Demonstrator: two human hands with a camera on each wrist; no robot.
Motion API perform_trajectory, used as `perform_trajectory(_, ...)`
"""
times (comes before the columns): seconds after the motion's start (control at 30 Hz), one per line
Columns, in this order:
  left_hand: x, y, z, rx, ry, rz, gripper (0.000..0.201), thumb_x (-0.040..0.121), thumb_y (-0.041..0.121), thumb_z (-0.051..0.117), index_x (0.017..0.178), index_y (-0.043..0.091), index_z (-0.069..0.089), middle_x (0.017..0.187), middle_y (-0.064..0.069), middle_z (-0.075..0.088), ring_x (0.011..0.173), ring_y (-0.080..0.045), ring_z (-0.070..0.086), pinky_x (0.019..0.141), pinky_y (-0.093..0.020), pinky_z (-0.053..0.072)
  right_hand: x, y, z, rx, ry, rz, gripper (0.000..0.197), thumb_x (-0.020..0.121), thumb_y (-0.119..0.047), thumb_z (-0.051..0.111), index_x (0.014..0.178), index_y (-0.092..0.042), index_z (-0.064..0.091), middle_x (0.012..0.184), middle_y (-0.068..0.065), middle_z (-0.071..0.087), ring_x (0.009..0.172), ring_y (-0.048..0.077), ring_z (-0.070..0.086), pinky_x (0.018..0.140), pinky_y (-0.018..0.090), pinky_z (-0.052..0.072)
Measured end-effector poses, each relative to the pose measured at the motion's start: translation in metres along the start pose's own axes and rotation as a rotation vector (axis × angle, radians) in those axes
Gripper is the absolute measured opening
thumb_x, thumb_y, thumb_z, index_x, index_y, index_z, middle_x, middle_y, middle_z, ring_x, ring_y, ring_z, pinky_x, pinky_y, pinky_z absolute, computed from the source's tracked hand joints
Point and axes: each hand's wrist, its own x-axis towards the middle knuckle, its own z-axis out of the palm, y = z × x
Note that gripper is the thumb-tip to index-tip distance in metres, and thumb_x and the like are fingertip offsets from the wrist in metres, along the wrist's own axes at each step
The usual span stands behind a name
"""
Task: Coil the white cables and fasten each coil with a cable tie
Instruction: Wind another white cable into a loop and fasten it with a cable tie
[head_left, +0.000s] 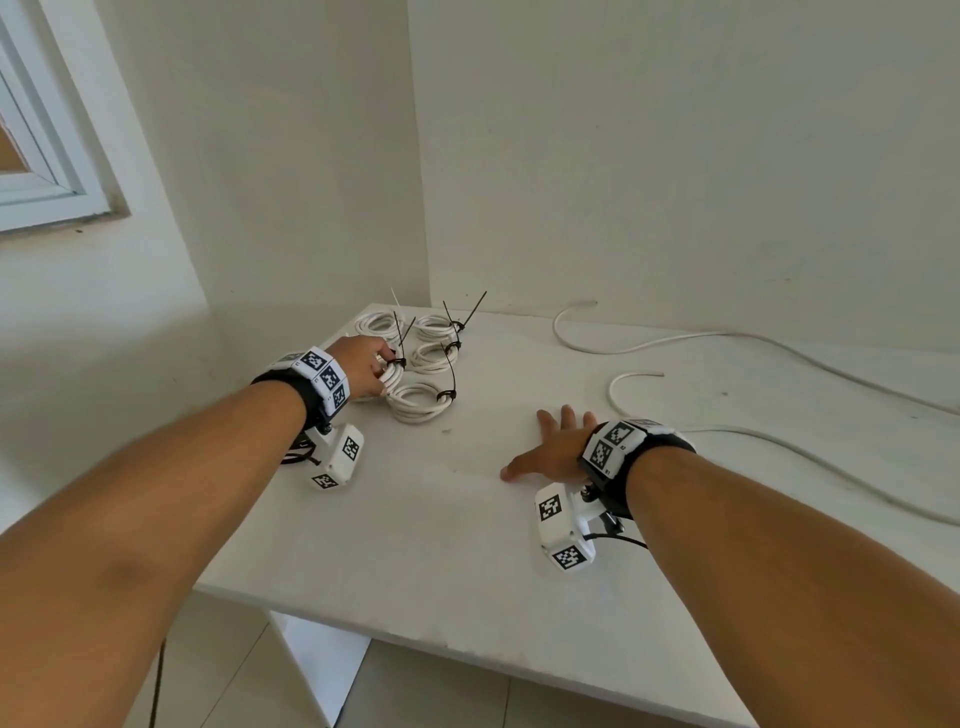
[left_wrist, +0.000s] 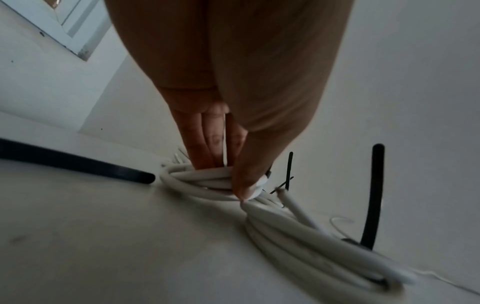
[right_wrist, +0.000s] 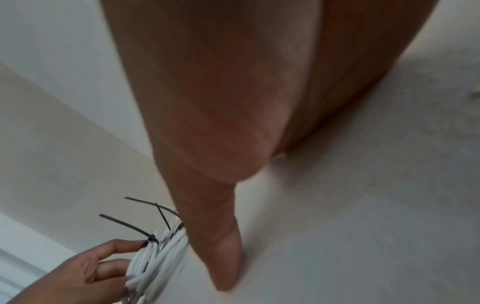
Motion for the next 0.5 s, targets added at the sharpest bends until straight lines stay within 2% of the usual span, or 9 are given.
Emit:
perform_trajectory(0.1, 0.000, -0.005, 0.000, 0.083, -0.002, 0.016, 0.040, 0.084, 0.016, 0.070, 0.123, 0.015, 0.063, 0.089, -0.002, 0.069, 0.096, -0.023, 0.063, 0.071, -0.021, 0.036, 0.000, 0.000, 0.001, 0.011, 0.000, -0.002, 0.117, 0.073, -0.076, 0.062, 0.157, -0.031, -0.005, 0.165, 0.003, -0.017, 0.150, 0.033, -0.020, 0.122, 0.053, -0.003)
perform_trajectory(0.23, -0.001, -0.012, 0.001, 0.145, 0.008, -0.015, 0.033, 0.082, 0.020, 0.069, 0.115, 0.021, 0.063, 0.075, 0.010, 0.057, 0.081, -0.015, 0.055, 0.071, -0.021, 0.038, 0.001, 0.001, 0.001, 0.012, -0.004, -0.006, 0.117, 0.073, -0.077, 0.062, 0.157, -0.030, -0.006, 0.165, 0.003, -0.018, 0.150, 0.033, -0.021, 0.122, 0.053, -0.003)
perform_trajectory(0.27, -0.001, -0.013, 0.002, 0.152, 0.025, -0.022, 0.029, 0.081, 0.020, 0.071, 0.109, 0.020, 0.062, 0.076, 0.009, 0.059, 0.080, -0.016, 0.055, 0.070, -0.023, 0.039, 0.002, 0.001, 0.001, 0.008, -0.004, -0.007, 0.118, 0.073, -0.077, 0.061, 0.157, -0.031, -0.006, 0.165, 0.003, -0.018, 0.150, 0.033, -0.021, 0.122, 0.053, -0.003)
perform_trajectory(0.37, -0.001, -0.014, 0.003, 0.213, 0.032, -0.016, 0.021, 0.078, 0.019, 0.073, 0.091, 0.024, 0.057, 0.093, 0.001, 0.068, 0.083, -0.020, 0.057, 0.071, -0.025, 0.043, 0.003, 0.002, 0.002, 0.012, 0.003, -0.009, 0.118, 0.072, -0.077, 0.061, 0.157, -0.031, -0.005, 0.165, 0.002, -0.017, 0.150, 0.033, -0.021, 0.122, 0.054, -0.003)
perform_trajectory(0.5, -0.002, -0.013, -0.002, 0.264, -0.023, -0.021, 0.022, 0.076, 0.019, 0.074, 0.085, 0.028, 0.056, 0.092, 0.006, 0.059, 0.086, -0.020, 0.058, 0.070, -0.023, 0.041, 0.006, 0.004, 0.003, 0.022, 0.008, -0.014, 0.119, 0.070, -0.077, 0.063, 0.157, -0.032, -0.004, 0.165, 0.002, -0.017, 0.150, 0.033, -0.021, 0.122, 0.055, -0.002)
